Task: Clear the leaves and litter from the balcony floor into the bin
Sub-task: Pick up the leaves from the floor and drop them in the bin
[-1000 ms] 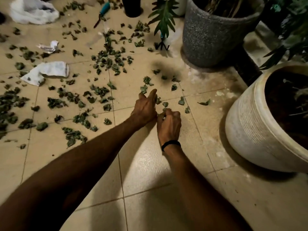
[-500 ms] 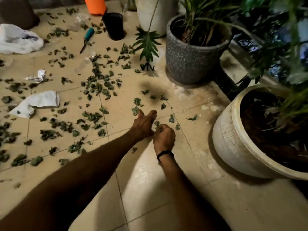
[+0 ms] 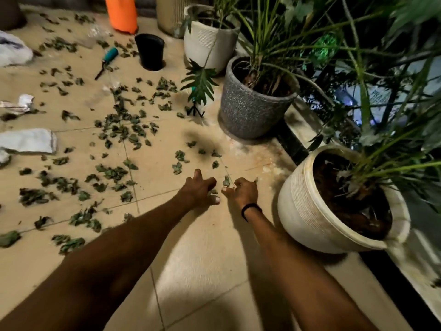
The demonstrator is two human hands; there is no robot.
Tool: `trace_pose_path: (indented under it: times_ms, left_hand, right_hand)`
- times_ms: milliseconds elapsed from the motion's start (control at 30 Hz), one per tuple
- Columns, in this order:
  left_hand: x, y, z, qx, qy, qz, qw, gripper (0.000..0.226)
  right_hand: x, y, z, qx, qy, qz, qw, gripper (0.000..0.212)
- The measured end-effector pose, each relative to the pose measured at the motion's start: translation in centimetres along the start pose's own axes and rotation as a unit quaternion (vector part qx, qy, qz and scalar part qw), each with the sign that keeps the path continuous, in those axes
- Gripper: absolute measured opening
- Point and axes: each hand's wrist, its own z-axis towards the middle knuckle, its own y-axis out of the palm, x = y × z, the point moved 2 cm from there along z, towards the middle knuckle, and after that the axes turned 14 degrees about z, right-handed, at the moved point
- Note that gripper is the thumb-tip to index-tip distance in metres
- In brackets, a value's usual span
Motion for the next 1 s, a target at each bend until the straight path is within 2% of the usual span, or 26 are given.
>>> trace_pose_path:
  times_ms: [100, 167, 233, 333, 433, 533, 567, 667, 733, 767, 800, 833, 867, 933, 1000]
  left_hand:
    - [0.9, 1.1, -1.8, 0.085, -0.027, -0.052, 0.995, 0.051]
    - [1.9, 2.0, -2.9, 0.160, -0.041, -0.055, 0.985, 0.030]
    - [2.6, 2.9, -3.2, 0.209, -0.034, -0.063, 0.975, 0.019]
    - [3.5, 3.7, -3.7, 0.224, -0.032, -0.073, 0.971, 0.016]
    - [3.7, 3.1, -3.3, 0.241, -0.079, -0.176, 0.951, 0.010]
    - [3.3, 2.3, -2.0, 0.233, -0.119, -0.359, 0.896, 0.005]
    - [3.3, 2.1, -1.4, 0.210, -0.135, -0.437, 0.864, 0.011]
    - [3.9, 0.9, 0.2, 0.131, -0.202, -0.639, 0.730, 0.031]
    - [3.2, 0.0, 1.0, 0.133, -0.269, -0.682, 0.667, 0.030]
    - [2.5, -0.5, 1.3, 0.144, -0.297, -0.687, 0.648, 0.025]
    - [1.7, -0.8, 1.6, 0.167, -0.311, -0.668, 0.655, 0.023]
    - [1.0, -1.2, 1.9, 0.197, -0.311, -0.619, 0.693, 0.022]
    - [0.5, -1.5, 2.2, 0.228, -0.301, -0.546, 0.748, 0.024]
    - [0.1, -2.2, 2.8, 0.292, -0.260, -0.393, 0.832, 0.048]
    - [0.3, -3.3, 3.7, 0.307, -0.208, -0.267, 0.890, 0.064]
  right_hand:
    - [1.1, 2.1, -0.2, 0.034, -0.042, -0.015, 0.998, 0.008]
    - [1.7, 2.4, -0.4, 0.065, -0.048, -0.008, 0.997, 0.011]
    - [1.8, 1.4, -0.3, 0.111, -0.059, -0.004, 0.992, 0.016]
    - [1.5, -1.8, 1.4, 0.165, -0.037, 0.006, 0.986, 0.023]
    - [2.3, -3.8, 3.8, 0.137, -0.016, -0.068, 0.988, 0.031]
    - [2.7, -3.4, 4.5, 0.095, -0.039, -0.114, 0.988, 0.021]
    - [2.7, -3.0, 4.6, 0.093, -0.050, -0.103, 0.989, 0.018]
    - [2.0, -2.7, 4.3, 0.081, -0.034, -0.018, 0.996, 0.010]
    - [1.4, -1.9, 4.3, 0.056, -0.051, 0.018, 0.997, 0.013]
    - [1.0, -1.2, 4.2, 0.039, -0.083, 0.008, 0.996, 0.020]
    - [0.6, -0.4, 4.1, 0.018, -0.117, -0.017, 0.993, 0.027]
    - [0.3, 0.7, 4.0, -0.001, -0.153, -0.056, 0.987, 0.030]
    - [0.2, 1.6, 3.7, -0.023, -0.180, -0.098, 0.979, 0.028]
    - [0.5, 2.9, 3.3, -0.031, -0.201, -0.118, 0.972, 0.018]
    - [1.2, 3.2, 3.1, -0.010, -0.172, -0.078, 0.982, 0.018]
